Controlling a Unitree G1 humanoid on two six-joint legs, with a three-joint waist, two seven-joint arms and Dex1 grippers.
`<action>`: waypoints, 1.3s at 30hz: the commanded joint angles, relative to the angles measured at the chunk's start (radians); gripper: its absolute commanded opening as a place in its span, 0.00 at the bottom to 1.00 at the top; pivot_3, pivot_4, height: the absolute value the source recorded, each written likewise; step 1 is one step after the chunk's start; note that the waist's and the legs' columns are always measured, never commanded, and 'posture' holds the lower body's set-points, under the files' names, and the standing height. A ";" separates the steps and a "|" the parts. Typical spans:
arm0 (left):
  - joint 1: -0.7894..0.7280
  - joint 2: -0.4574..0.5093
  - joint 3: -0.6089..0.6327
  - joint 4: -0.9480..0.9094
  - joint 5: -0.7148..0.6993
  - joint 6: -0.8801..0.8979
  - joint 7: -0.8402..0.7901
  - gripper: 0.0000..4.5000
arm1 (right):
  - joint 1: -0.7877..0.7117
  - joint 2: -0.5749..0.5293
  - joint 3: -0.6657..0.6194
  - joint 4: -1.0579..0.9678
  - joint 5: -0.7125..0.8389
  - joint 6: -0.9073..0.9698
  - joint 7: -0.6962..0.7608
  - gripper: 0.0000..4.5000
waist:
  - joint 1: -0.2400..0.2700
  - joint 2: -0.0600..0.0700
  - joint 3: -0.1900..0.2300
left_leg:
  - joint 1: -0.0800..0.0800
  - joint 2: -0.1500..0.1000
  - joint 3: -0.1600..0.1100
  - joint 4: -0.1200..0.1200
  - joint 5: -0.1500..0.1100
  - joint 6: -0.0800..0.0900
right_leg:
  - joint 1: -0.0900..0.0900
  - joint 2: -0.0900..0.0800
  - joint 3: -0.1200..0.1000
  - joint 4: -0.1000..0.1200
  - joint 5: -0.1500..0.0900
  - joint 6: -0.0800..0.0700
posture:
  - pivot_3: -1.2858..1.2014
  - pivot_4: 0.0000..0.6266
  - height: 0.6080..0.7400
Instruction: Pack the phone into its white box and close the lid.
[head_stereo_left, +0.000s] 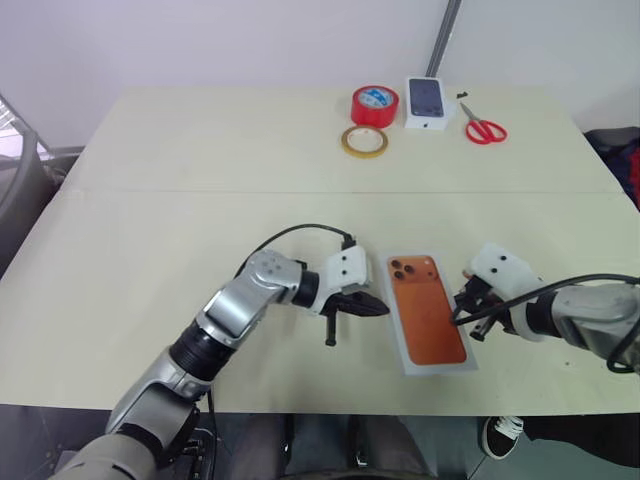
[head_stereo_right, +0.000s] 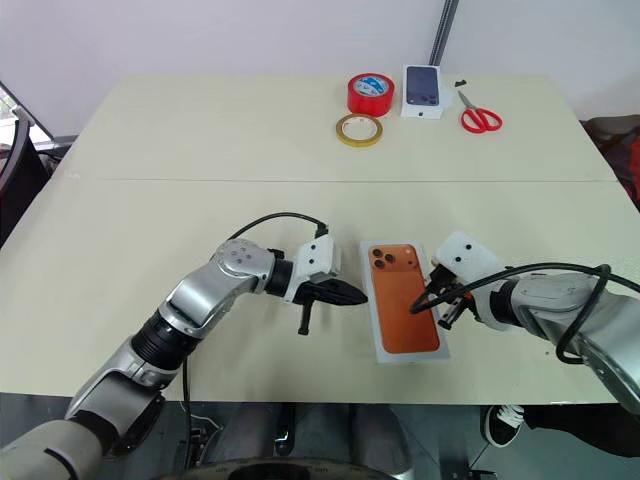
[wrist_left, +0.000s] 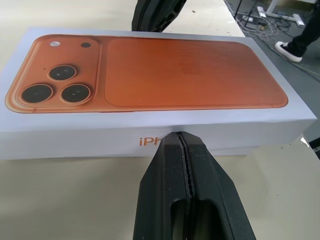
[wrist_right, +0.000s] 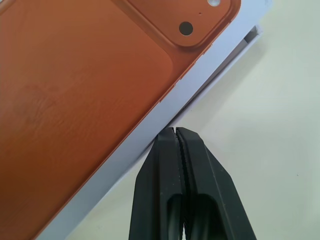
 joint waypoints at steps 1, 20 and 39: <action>-0.011 -0.021 -0.009 -0.027 -0.005 -0.006 0.007 0.00 | 0.005 0.014 -0.023 -0.042 -0.013 -0.003 0.020 0.01 | 0.000 0.000 0.000 | 0.000 0.000 0.000 0.000 0.000 0.000 | 0.000 0.000 0.000 0.000 0.000 0.000 | 0.52 0.24 1.00; -0.022 -0.073 0.049 0.039 -0.014 -0.003 0.079 0.00 | -0.061 0.089 0.001 -0.029 -0.080 0.041 0.031 0.01 | 0.000 0.000 0.000 | 0.000 0.000 0.000 0.000 0.000 0.000 | 0.000 0.000 0.000 0.000 0.000 0.000 | 0.52 0.24 1.00; -0.008 -0.054 0.024 0.012 -0.016 0.012 0.040 0.00 | -0.015 0.112 -0.024 -0.034 -0.131 0.063 0.055 0.01 | -0.001 0.000 0.000 | 0.000 0.000 0.000 0.000 0.000 0.000 | 0.000 0.000 0.000 0.000 0.000 0.000 | 0.52 0.24 1.00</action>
